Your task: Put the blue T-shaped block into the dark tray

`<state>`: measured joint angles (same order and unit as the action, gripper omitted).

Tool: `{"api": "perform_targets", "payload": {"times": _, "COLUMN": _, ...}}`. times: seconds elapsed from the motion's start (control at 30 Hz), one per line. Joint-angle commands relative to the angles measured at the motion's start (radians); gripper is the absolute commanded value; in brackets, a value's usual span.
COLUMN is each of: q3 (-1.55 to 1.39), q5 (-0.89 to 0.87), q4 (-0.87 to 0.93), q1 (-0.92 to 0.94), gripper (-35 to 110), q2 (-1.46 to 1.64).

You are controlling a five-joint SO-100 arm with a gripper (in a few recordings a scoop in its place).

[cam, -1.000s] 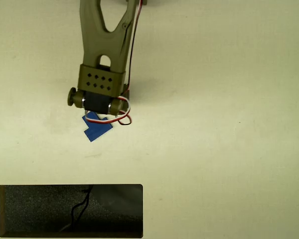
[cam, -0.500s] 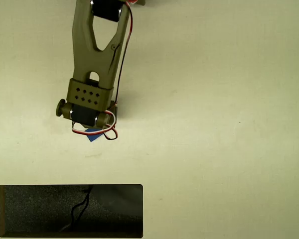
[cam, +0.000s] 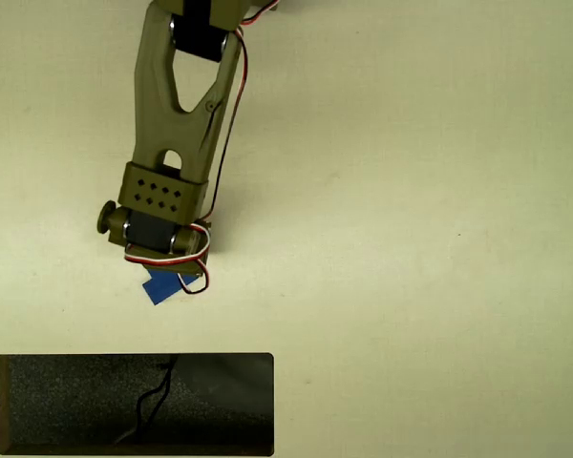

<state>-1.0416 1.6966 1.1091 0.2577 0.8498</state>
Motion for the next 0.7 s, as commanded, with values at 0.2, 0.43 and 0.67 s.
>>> {"api": "perform_targets", "payload": {"times": 0.2, "q3": 0.115, "q5": -0.005, "q4": -0.06, "q1": 0.037, "gripper": 0, "q2": -0.046}}
{"api": "perform_targets", "payload": {"times": 0.43, "q3": 0.225, "q5": -0.018, "q4": -0.121, "q1": 0.055, "gripper": 0, "q2": -0.13}}
{"api": "perform_targets", "payload": {"times": 0.67, "q3": 0.367, "q5": -0.015, "q4": -0.143, "q1": 0.081, "gripper": 0, "q2": -0.227}}
